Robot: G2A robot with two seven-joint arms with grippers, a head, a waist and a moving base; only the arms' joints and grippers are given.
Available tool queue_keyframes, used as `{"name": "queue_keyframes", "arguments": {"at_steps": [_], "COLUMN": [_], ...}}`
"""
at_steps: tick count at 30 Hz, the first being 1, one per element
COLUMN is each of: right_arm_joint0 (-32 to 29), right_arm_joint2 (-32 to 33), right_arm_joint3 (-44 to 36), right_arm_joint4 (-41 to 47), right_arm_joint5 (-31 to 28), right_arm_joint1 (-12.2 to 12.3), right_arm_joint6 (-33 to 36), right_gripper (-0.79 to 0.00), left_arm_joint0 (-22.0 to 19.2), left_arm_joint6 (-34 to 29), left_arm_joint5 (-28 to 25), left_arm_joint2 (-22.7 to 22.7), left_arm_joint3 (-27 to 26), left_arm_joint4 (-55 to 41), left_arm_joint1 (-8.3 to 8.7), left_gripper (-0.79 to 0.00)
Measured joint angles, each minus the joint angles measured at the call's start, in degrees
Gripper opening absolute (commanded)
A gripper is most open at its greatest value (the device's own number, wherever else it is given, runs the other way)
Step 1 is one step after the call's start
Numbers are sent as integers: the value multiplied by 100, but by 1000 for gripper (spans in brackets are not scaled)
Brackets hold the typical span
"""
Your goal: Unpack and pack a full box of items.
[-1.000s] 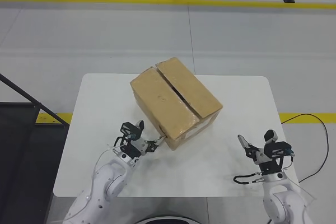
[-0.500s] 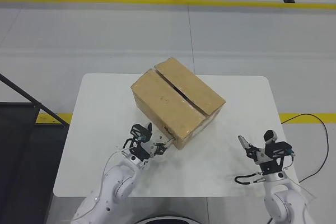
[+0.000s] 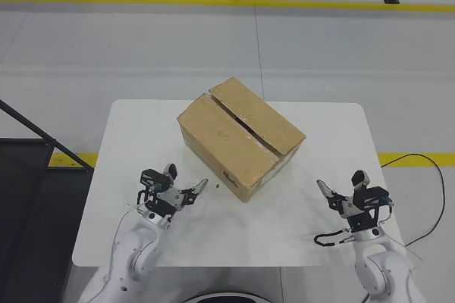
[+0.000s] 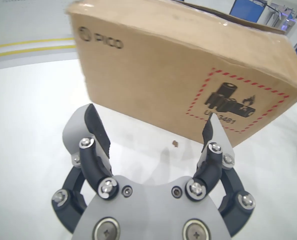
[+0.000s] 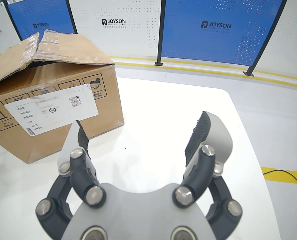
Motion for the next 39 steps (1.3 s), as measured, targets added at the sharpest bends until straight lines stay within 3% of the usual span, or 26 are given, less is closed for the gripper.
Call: {"name": "queue_keyframes", "arguments": {"at_steps": [6, 21, 27, 39], "right_arm_joint0": [103, 165, 165, 165], "right_arm_joint2": [-65, -167, -167, -167], "right_arm_joint3": [-71, -259, -259, -259], "right_arm_joint4": [-29, -123, -123, -123], "right_arm_joint5": [31, 137, 137, 137], "right_arm_joint1": [-3, -9, -9, -9], "right_arm_joint6": [137, 378, 378, 378], "right_gripper": [0, 0, 0, 0], "left_arm_joint0": [164, 128, -789, -3232], "left_arm_joint6": [-76, -116, -382, -350], "left_arm_joint5": [-262, -240, 87, 230], "left_arm_joint2": [-698, -729, -773, -223], "left_arm_joint3": [47, 65, 673, 2768], "left_arm_joint4": [-341, -383, -613, -289], "left_arm_joint1": [81, 80, 48, -80], "left_gripper": [0, 0, 0, 0]}}
